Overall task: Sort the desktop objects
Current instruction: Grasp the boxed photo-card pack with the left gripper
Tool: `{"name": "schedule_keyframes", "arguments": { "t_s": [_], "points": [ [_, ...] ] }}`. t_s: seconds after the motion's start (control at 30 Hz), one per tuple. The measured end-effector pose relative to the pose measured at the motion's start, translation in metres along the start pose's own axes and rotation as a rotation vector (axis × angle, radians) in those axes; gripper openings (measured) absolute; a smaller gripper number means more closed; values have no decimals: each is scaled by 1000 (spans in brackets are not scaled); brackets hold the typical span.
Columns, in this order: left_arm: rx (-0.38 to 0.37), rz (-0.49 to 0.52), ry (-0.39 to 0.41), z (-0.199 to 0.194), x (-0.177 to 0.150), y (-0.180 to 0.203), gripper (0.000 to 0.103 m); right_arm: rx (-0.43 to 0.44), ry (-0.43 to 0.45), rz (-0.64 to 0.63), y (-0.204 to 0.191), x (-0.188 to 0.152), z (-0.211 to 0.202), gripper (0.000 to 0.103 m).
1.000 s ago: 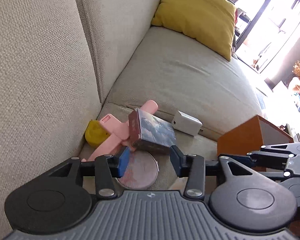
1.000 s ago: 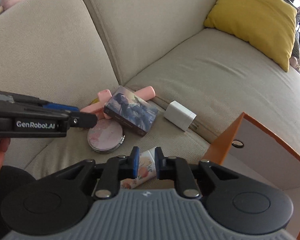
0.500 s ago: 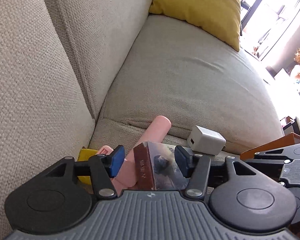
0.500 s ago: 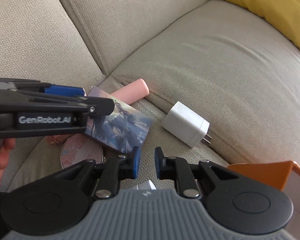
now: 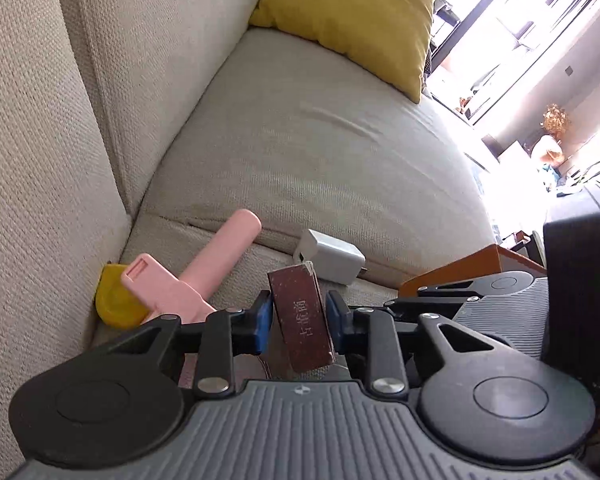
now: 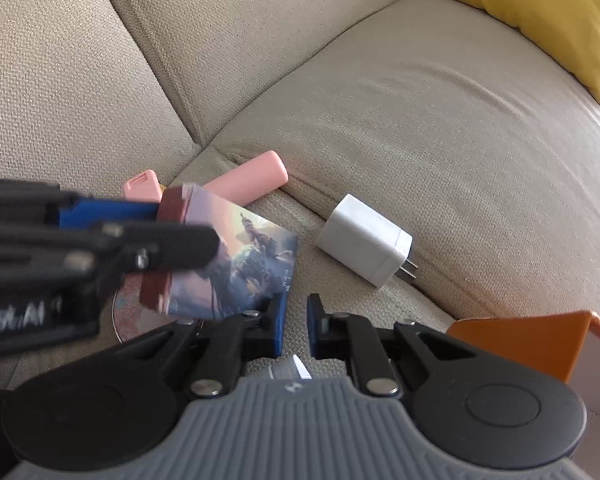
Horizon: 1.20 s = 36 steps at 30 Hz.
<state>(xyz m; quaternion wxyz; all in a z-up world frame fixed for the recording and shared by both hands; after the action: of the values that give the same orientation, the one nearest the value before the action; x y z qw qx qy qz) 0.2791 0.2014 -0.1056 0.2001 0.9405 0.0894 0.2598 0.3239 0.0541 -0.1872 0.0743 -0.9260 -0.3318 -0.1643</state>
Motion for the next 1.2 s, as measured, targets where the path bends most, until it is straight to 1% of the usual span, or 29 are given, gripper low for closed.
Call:
{"name": "schedule_keyframes", "arguments": {
  "t_s": [0.1,0.17,0.23,0.3,0.33,0.43,0.5,0.57,0.67,0.83,0.9,0.97,1.07,1.13,1.2],
  "points": [
    [27,-23,-6,12,0,0,32,20,3,6,1,-3,-5,13],
    [37,-33,-9,13,-2,-8,31,23,-1,11,2,-5,-5,14],
    [44,-33,4,15,1,-7,30,43,-7,21,4,-7,-6,14],
    [42,-47,16,13,0,-7,29,42,3,17,5,-9,-11,14],
    [40,-45,25,10,-1,-5,27,37,14,12,5,-9,-13,14],
    [51,-21,50,-8,-6,-1,25,51,42,12,6,-12,-25,14],
    [49,5,65,-29,-12,3,25,62,61,2,5,-19,-37,15],
    [72,37,69,-51,-19,8,25,68,75,-14,-2,-22,-42,15],
    [142,105,41,-75,-36,12,25,95,82,-22,-16,-36,-50,15],
    [218,164,-97,-88,-70,7,25,168,69,-16,-42,-58,-54,16],
    [232,182,-139,-89,-83,2,25,195,57,-26,-55,-66,-52,16],
    [224,174,-171,-83,-89,-3,25,218,37,-34,-68,-77,-50,16],
    [210,157,-181,-67,-93,-10,25,219,21,-35,-76,-87,-44,16],
    [197,131,-137,-60,-91,-14,26,208,11,-20,-77,-90,-38,16],
    [187,68,-93,-55,-87,-20,26,207,6,-6,-76,-91,-33,16]
  ]
}}
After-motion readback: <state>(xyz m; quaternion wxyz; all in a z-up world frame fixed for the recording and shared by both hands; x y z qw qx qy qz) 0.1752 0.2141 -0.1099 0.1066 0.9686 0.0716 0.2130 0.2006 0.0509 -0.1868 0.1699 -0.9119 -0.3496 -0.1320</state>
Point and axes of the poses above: each gripper's, at about its wrist camera, not at the fingertips, and z roughly the way its jaws point, y to its right, x to its top, the point moved 5 cm from there along z, roughly the way its jaws point, and after that the axes turned 2 degrees about -y, right-handed, at the moved point
